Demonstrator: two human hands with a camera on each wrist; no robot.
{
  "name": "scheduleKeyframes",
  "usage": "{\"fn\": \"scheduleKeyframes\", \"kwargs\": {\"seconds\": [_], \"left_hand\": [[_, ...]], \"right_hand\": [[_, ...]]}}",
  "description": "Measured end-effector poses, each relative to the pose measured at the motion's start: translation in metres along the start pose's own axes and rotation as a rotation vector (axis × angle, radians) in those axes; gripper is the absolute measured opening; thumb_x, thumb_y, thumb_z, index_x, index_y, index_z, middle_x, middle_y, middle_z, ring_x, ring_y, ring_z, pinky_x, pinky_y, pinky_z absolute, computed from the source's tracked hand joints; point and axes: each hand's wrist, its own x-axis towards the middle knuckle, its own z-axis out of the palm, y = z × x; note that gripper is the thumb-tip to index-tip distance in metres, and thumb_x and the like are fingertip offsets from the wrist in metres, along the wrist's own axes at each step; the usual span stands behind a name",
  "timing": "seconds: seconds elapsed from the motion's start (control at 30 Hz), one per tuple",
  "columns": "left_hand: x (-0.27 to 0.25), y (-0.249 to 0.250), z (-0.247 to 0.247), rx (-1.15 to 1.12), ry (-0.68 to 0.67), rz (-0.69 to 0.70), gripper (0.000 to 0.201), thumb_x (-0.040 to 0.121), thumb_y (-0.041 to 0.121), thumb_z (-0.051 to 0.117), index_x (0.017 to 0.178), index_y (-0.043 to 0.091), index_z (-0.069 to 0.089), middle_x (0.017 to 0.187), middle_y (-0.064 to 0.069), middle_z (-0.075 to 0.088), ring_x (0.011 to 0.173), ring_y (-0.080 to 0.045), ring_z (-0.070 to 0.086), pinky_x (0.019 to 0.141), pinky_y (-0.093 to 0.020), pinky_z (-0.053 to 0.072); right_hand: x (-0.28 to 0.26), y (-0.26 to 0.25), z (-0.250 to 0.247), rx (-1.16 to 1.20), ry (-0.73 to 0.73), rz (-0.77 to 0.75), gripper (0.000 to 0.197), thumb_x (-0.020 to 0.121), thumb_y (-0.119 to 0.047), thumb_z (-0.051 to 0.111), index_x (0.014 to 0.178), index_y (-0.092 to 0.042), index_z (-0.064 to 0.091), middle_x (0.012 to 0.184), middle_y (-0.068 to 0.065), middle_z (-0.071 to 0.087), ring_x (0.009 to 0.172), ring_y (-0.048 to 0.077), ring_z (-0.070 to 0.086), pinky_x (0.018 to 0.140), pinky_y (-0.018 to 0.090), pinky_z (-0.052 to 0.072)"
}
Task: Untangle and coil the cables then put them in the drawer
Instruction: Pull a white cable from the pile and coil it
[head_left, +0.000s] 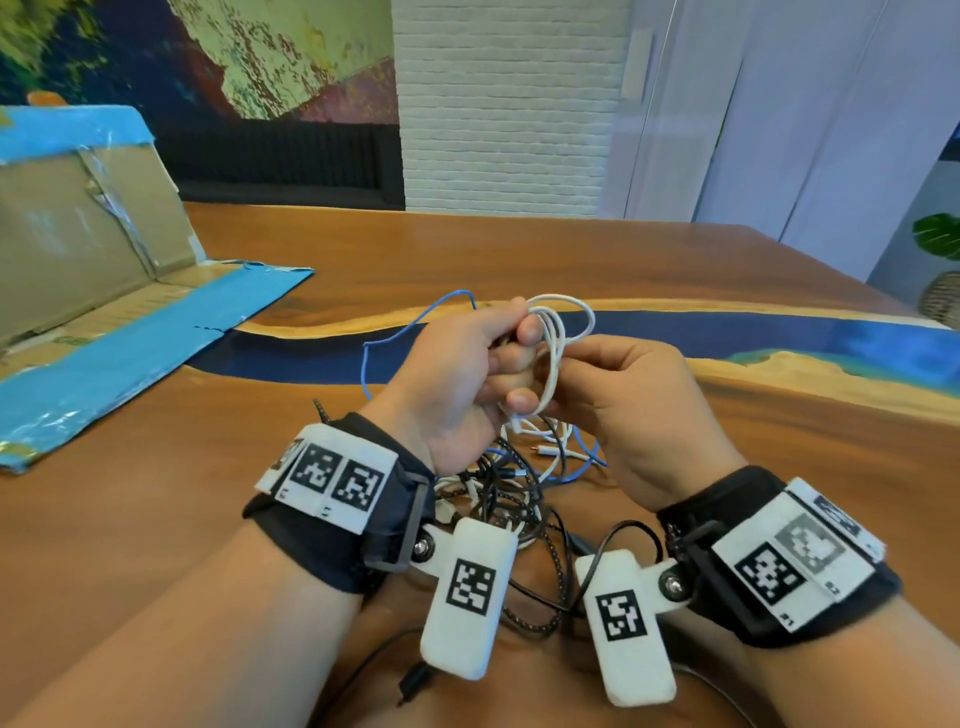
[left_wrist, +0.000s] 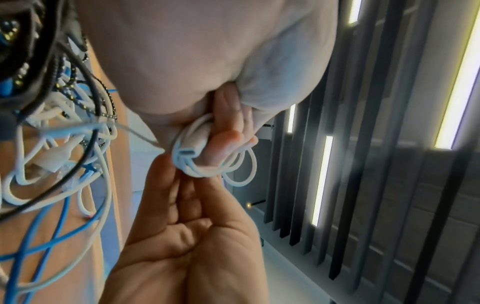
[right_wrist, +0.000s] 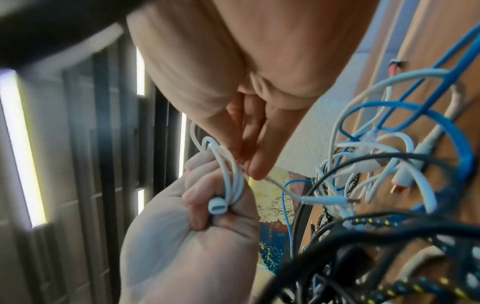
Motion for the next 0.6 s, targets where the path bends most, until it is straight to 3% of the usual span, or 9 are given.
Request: {"fn": "scheduleKeyframes", "kwargs": {"seconds": [0.1, 0.2, 0.27, 0.4, 0.5, 0.6], "left_hand": [[-0.0004, -0.0014, 0.0017, 0.107, 0.025, 0.043, 0.043, 0.112, 0.029, 0.035, 0.074, 0.014, 0.049, 0.051, 0.007, 0.021, 0.039, -0.007, 0.018, 0.046, -0.021, 0.033], [-0.0016, -0.0012, 0.0007, 0.229, 0.011, 0.09, 0.042, 0.112, 0.027, 0.033, 0.076, 0.013, 0.049, 0.054, 0.005, 0.023, 0.044, -0.01, 0.021, 0.051, -0.025, 0.037], [-0.0015, -0.0018, 0.0005, 0.298, -0.003, 0.102, 0.041, 0.112, 0.026, 0.033, 0.077, 0.012, 0.049, 0.055, 0.004, 0.026, 0.046, -0.011, 0.023, 0.056, -0.027, 0.039], [0.0008, -0.0043, 0.0005, 0.387, 0.024, 0.131, 0.038, 0.111, 0.022, 0.038, 0.078, 0.01, 0.054, 0.057, 0.002, 0.029, 0.05, -0.013, 0.028, 0.063, -0.029, 0.042], [0.0021, -0.0042, -0.0009, 0.385, 0.06, 0.167, 0.037, 0.11, 0.019, 0.042, 0.077, 0.008, 0.056, 0.056, 0.0, 0.031, 0.051, -0.014, 0.027, 0.06, -0.03, 0.037], [0.0044, -0.0033, -0.0041, 0.315, 0.078, 0.189, 0.038, 0.11, 0.015, 0.041, 0.075, 0.007, 0.053, 0.061, -0.001, 0.056, 0.047, -0.008, 0.033, 0.055, -0.024, 0.029]], "right_hand": [[-0.0012, -0.0045, -0.0015, 0.156, -0.072, 0.076, 0.021, 0.096, 0.0, 0.056, 0.104, 0.009, 0.073, 0.098, 0.029, 0.074, 0.071, 0.027, 0.072, 0.074, 0.035, 0.061], [-0.0019, -0.005, -0.0026, 0.15, -0.066, 0.072, 0.018, 0.095, -0.002, 0.061, 0.103, 0.01, 0.072, 0.09, 0.028, 0.072, 0.067, 0.027, 0.069, 0.073, 0.033, 0.063], [0.0004, -0.0028, -0.003, 0.096, -0.021, 0.077, 0.012, 0.095, -0.003, 0.063, 0.095, 0.004, 0.073, 0.083, 0.024, 0.071, 0.065, 0.025, 0.069, 0.068, 0.031, 0.061], [0.0047, 0.0, -0.0049, 0.013, 0.046, 0.079, 0.01, 0.094, -0.005, 0.065, 0.088, -0.01, 0.072, 0.078, 0.009, 0.073, 0.064, 0.016, 0.069, 0.061, 0.029, 0.046], [0.0059, -0.0014, -0.0034, 0.104, -0.012, 0.099, 0.01, 0.095, -0.003, 0.061, 0.096, -0.009, 0.069, 0.08, 0.008, 0.072, 0.066, 0.018, 0.069, 0.061, 0.026, 0.047], [0.0042, -0.0062, 0.0012, 0.3, -0.125, 0.112, 0.023, 0.095, 0.003, 0.053, 0.116, -0.005, 0.06, 0.092, 0.019, 0.071, 0.079, 0.033, 0.071, 0.068, 0.033, 0.056]]}}
